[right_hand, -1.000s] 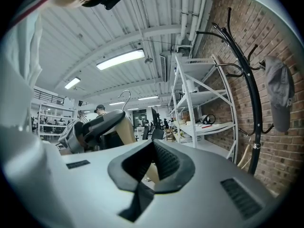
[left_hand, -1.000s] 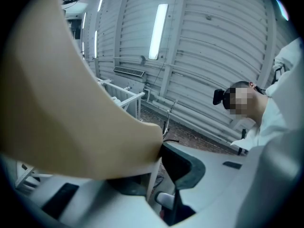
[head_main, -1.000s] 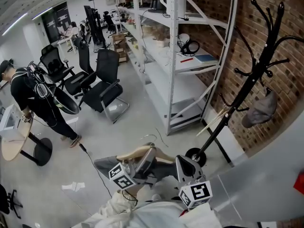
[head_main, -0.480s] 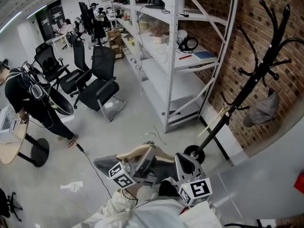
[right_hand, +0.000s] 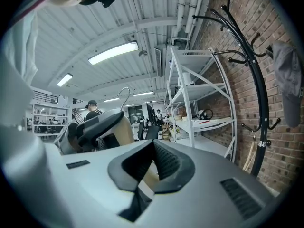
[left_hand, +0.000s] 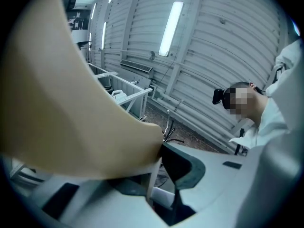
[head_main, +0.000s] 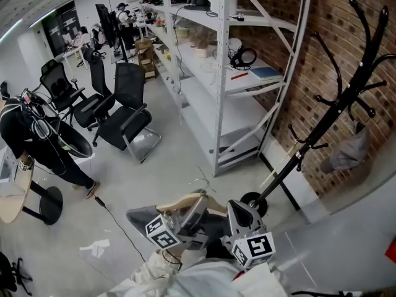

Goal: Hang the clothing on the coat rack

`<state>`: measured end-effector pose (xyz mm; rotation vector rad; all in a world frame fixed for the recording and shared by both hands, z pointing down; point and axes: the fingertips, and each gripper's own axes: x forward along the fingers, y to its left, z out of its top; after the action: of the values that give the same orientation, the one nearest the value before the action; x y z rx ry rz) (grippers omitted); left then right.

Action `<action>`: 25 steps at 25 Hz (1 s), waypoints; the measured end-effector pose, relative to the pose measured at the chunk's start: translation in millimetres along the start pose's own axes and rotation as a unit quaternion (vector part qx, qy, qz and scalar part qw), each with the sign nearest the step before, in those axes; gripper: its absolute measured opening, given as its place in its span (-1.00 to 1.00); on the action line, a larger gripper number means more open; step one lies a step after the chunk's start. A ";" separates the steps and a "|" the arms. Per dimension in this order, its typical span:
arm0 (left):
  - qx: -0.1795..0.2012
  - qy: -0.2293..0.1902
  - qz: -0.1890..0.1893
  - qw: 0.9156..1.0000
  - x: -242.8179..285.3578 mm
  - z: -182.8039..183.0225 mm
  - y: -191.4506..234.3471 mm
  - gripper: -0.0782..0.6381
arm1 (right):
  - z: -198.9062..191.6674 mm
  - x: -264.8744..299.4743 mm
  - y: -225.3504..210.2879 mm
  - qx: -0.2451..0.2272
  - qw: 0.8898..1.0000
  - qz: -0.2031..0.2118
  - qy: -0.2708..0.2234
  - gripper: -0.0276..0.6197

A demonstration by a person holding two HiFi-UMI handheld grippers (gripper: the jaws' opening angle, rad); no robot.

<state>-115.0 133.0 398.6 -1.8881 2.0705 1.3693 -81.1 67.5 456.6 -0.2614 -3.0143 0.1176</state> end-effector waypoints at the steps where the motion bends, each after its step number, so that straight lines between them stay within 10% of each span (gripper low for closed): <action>1: -0.002 0.004 -0.001 1.000 5.4 -1.7 8.3 -0.49 | -0.8 7.4 -6.5 0.002 1.000 -0.002 -0.001 -0.84; 25: -0.055 0.080 -0.077 0.992 190.7 -34.5 141.8 -0.49 | 30.4 112.0 -211.1 0.017 0.992 -0.126 -0.018 -0.84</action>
<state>-263.4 -55.8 396.2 -2.2194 1.9010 1.3642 -229.6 -122.2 456.7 0.1251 -3.0449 0.1528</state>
